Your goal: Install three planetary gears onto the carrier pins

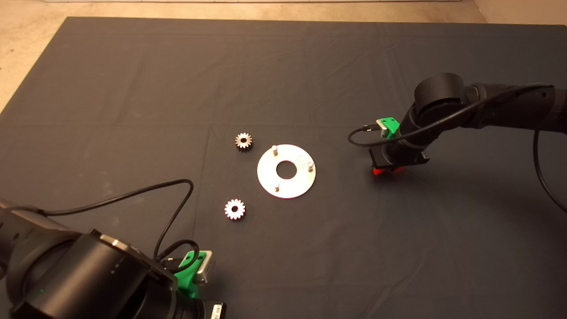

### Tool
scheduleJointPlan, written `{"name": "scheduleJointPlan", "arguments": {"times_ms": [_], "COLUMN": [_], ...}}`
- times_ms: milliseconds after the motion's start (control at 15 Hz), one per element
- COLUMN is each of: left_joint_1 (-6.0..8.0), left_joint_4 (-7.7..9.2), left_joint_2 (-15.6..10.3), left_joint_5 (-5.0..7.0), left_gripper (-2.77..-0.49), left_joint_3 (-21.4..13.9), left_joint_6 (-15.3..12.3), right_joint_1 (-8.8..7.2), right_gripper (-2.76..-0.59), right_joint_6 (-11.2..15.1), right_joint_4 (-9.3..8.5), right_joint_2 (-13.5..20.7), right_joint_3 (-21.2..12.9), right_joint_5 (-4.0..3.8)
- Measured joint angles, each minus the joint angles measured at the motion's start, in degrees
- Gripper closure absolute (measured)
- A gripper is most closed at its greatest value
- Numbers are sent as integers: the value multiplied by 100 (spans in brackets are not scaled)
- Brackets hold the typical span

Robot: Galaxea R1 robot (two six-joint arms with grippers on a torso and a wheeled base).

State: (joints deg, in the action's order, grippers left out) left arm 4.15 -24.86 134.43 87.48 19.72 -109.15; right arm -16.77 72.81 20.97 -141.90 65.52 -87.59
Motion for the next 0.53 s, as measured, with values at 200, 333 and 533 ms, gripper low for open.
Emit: {"name": "scheduleJointPlan", "arguments": {"times_ms": [200,333,533], "left_joint_1": [0,0,-1], "left_joint_4": [1,0,0], "left_joint_2": [0,0,0], "left_joint_5": [0,0,-2], "left_gripper": [-132,-132,-132], "left_joint_3": [0,0,0], "left_joint_6": [-1,0,0], "right_joint_1": [-191,-401,-673], "right_gripper": [-81,-81,-81], "right_joint_6": [1,1,1], "right_joint_4": [0,0,0], "right_joint_2": [0,-2,-5], "right_joint_3": [-296,-442,-646], "right_joint_5": [-1,-1,-4]}}
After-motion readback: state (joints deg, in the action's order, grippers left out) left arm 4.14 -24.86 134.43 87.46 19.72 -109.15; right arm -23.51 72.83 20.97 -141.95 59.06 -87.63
